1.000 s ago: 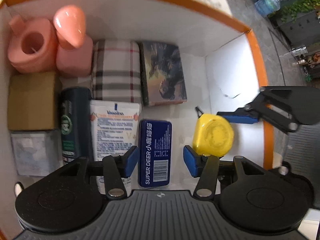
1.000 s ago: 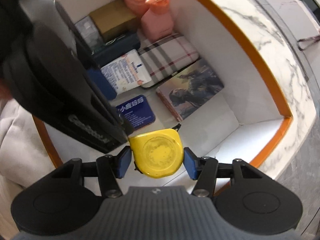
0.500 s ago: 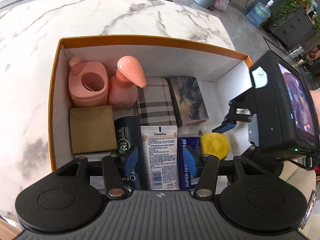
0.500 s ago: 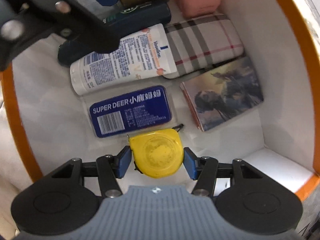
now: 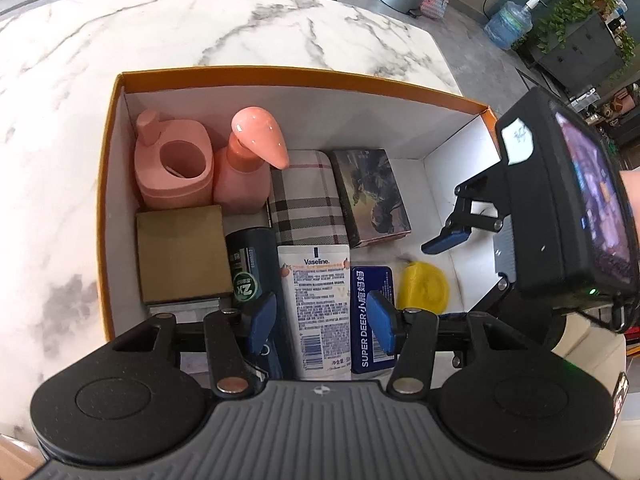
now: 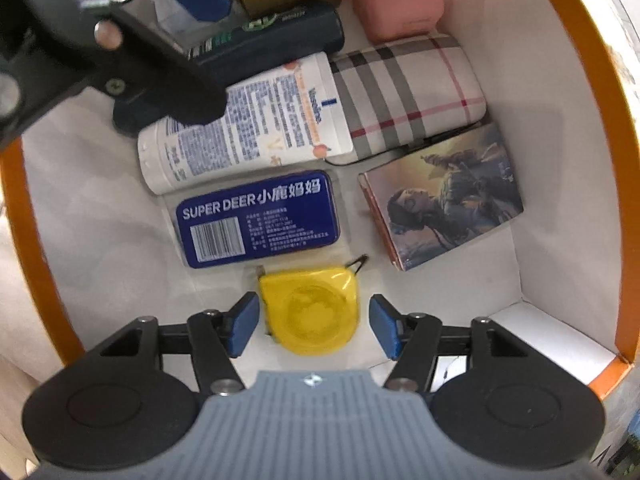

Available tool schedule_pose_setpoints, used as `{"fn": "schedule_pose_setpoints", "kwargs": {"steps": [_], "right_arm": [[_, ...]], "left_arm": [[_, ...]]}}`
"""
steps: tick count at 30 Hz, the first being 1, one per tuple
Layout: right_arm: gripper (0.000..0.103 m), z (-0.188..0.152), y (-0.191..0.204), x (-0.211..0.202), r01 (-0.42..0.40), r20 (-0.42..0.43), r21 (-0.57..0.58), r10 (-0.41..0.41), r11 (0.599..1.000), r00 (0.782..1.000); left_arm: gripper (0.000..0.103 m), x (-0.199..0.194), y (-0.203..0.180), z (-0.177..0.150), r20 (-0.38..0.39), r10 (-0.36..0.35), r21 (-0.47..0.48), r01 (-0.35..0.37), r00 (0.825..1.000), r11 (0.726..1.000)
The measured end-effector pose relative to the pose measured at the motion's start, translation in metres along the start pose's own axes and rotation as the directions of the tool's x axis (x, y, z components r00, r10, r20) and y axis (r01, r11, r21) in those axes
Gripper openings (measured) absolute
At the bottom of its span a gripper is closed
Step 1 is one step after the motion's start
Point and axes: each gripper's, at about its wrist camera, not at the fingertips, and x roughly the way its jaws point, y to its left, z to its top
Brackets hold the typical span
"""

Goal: Organize rigid objects

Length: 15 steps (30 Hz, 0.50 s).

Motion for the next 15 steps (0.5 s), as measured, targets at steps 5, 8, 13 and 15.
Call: {"fn": "schedule_pose_setpoints", "kwargs": {"steps": [5, 8, 13, 15], "right_arm": [[0.063, -0.002, 0.006, -0.027, 0.044, 0.061, 0.038, -0.047, 0.998, 0.997], [0.063, -0.009, 0.011, -0.057, 0.052, 0.174, 0.151, -0.078, 0.987, 0.982], [0.063, -0.03, 0.035, -0.1, 0.039, 0.368, 0.385, -0.192, 0.922, 0.91], [0.063, -0.034, 0.039, -0.111, 0.027, 0.42, 0.475, -0.254, 0.88, 0.871]], "left_arm": [[0.061, -0.018, -0.003, -0.007, 0.033, 0.013, 0.024, -0.014, 0.999, 1.0], [0.061, -0.033, -0.004, -0.013, 0.076, 0.022, 0.04, -0.025, 0.997, 0.999], [0.061, -0.059, -0.006, -0.028, 0.164, 0.034, 0.064, -0.045, 0.986, 0.997], [0.061, -0.069, -0.007, -0.035, 0.214, 0.03, 0.081, -0.049, 0.976, 0.996]]}}
